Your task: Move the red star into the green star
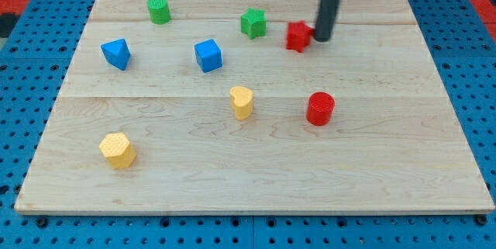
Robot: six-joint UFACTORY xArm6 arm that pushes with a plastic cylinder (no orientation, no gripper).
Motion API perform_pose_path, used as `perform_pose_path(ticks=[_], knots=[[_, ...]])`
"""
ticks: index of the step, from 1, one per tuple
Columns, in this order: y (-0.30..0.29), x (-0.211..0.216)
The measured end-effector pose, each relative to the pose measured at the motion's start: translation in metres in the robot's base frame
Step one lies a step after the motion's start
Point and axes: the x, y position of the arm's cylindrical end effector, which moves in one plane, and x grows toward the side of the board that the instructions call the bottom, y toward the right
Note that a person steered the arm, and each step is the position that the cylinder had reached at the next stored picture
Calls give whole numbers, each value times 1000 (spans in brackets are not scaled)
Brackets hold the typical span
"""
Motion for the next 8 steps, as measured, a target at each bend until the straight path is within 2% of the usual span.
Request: perform_pose_path(ticks=[1, 2, 3, 4, 5, 6, 7, 8], knots=[[-23, -1], [11, 0], [-33, 0], [-35, 13], [-17, 55], [-65, 53], [-113, 19], [-117, 3]])
